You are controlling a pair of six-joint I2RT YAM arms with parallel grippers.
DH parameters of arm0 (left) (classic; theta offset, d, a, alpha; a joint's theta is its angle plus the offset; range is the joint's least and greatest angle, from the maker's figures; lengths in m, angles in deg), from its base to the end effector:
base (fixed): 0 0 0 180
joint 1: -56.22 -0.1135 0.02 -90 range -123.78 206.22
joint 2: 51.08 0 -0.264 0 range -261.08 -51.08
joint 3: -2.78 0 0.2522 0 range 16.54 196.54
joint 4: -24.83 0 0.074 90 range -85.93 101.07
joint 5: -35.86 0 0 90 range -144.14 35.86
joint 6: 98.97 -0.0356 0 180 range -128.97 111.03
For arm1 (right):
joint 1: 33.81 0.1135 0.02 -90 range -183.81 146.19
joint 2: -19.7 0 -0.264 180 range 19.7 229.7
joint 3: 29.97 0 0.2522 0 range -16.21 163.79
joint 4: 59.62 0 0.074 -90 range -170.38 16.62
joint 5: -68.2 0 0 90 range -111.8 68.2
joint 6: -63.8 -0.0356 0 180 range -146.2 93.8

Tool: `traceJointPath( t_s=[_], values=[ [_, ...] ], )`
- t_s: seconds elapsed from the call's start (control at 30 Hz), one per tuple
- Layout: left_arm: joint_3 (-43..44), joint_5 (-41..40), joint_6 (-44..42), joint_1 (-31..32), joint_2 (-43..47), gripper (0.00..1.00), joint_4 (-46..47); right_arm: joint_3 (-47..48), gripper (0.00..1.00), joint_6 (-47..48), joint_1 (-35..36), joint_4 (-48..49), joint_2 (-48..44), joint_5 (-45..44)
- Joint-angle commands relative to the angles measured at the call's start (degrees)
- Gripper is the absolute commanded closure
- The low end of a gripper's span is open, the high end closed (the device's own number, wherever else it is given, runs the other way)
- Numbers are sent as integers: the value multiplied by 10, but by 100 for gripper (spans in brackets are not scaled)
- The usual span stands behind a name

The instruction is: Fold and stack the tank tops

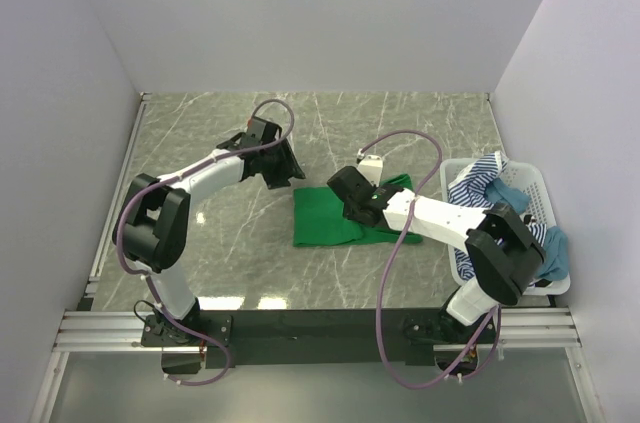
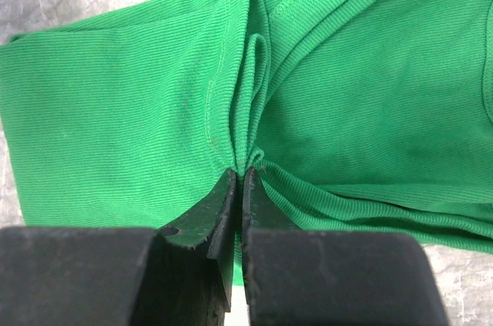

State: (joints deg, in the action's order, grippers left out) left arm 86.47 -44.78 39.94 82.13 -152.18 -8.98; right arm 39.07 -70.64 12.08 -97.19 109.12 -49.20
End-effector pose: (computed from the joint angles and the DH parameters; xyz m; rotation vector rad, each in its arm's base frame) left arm 0.3391 -0.1712 0.2120 -0.4459 2.5682 -0.7266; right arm 0.2274 0.2110 0.2001 0.1387 2.4201 0.0769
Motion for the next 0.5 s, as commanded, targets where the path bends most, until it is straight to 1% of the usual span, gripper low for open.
traceJointPath(
  t_s=[0.0,0.07,0.1,0.17,0.2,0.27,0.37,0.47],
  values=[
    [-23,21,1,-1,8,45,29,0,92,-6,2,7,21,-24],
    [-37,23,0,0,13,43,37,-4,88,-8,2,15,27,-20],
    [-47,23,-1,2,17,43,40,-8,81,-10,2,16,30,-20],
    [-65,29,-4,2,21,41,45,-12,71,-12,2,19,34,-20],
    [-70,32,-5,2,25,41,50,-14,62,-10,1,19,37,-20],
    [-86,41,-8,2,28,38,55,-13,55,-9,-1,16,42,-20],
    [-101,54,-18,2,32,36,64,-10,51,-7,-4,5,37,-23],
    [-109,80,-27,1,29,35,77,-4,50,-6,-5,-11,16,-30]
  ],
)
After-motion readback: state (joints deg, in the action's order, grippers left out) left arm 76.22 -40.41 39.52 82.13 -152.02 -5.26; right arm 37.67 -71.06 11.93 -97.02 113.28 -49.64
